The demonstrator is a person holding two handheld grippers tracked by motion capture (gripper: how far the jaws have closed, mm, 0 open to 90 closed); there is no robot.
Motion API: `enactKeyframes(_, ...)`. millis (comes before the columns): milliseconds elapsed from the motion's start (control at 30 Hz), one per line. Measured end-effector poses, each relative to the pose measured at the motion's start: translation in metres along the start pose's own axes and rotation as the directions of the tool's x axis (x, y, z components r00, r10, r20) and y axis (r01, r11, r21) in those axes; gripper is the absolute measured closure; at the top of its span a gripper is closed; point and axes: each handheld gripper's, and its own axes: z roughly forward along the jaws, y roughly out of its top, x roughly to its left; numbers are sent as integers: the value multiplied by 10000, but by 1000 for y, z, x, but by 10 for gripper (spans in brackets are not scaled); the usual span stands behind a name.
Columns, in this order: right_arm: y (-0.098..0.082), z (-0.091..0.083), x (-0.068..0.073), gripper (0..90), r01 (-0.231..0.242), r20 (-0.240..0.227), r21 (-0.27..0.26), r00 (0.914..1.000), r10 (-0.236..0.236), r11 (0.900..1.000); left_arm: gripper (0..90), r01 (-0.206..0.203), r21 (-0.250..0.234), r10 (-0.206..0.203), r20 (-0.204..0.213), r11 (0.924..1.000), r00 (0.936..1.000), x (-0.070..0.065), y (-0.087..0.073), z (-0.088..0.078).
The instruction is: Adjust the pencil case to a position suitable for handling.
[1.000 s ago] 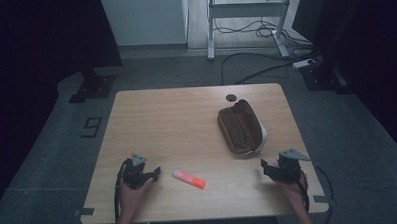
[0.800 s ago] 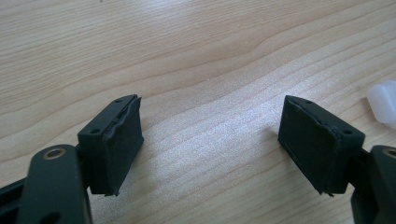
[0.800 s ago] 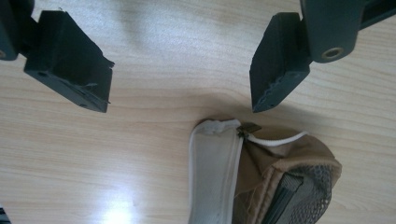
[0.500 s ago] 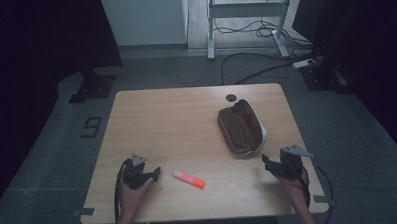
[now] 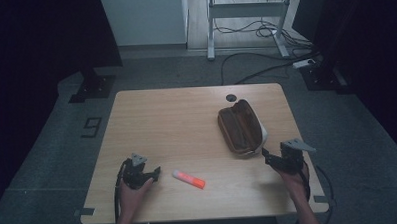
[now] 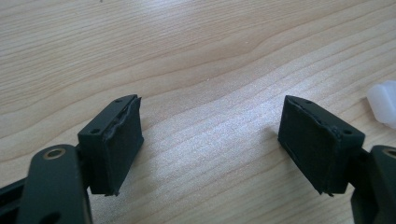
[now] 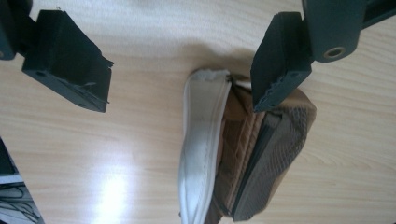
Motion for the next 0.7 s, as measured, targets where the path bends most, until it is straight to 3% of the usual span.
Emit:
enactKeyframes(333,14,8,4,193,91,-105,-93,9999,-92,9999,215,5,3,-5,4,10000,10000,0,0,0)
enactKeyframes(700,30,28,10,208,346,-114,-12,9993,-346,9994,215,5,5,-5,-4,10000,10000,0,0,0)
